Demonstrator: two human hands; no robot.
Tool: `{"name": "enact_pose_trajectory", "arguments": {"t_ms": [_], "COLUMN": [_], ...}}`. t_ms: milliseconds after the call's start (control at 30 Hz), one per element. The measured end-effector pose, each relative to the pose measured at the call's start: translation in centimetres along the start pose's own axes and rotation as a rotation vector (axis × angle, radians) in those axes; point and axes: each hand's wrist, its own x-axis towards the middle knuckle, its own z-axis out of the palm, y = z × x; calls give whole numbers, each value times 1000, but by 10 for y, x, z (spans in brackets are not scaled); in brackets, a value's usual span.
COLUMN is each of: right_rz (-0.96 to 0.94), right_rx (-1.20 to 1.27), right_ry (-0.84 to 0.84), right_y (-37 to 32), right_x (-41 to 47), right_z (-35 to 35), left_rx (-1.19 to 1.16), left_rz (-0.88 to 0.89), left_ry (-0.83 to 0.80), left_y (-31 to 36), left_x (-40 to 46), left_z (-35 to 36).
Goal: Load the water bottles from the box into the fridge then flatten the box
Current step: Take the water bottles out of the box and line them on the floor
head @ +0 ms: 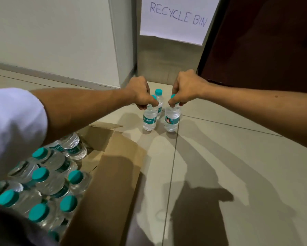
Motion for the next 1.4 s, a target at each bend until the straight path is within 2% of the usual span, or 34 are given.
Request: {"name": "enact_pose_trajectory", "arguments": {"t_ms": [333, 867, 1200, 1400], "right_rz": [20, 32, 21, -44], "right_rx": [-110, -50, -171, -241], "right_ry": [-15, 79, 30, 106], "right_y": [32, 38, 29, 11], "right_x": [22, 31, 30, 18], "right_z": [49, 70, 45, 22], "left_rx": [0, 36, 167, 300], "left_rz": [-76, -11, 17, 39], "left_ry": [-28, 15, -84, -64], "left_y": [-17, -12, -11, -16], "left_x": [28, 47, 44, 20], "left_z": [38, 48, 33, -10]}}
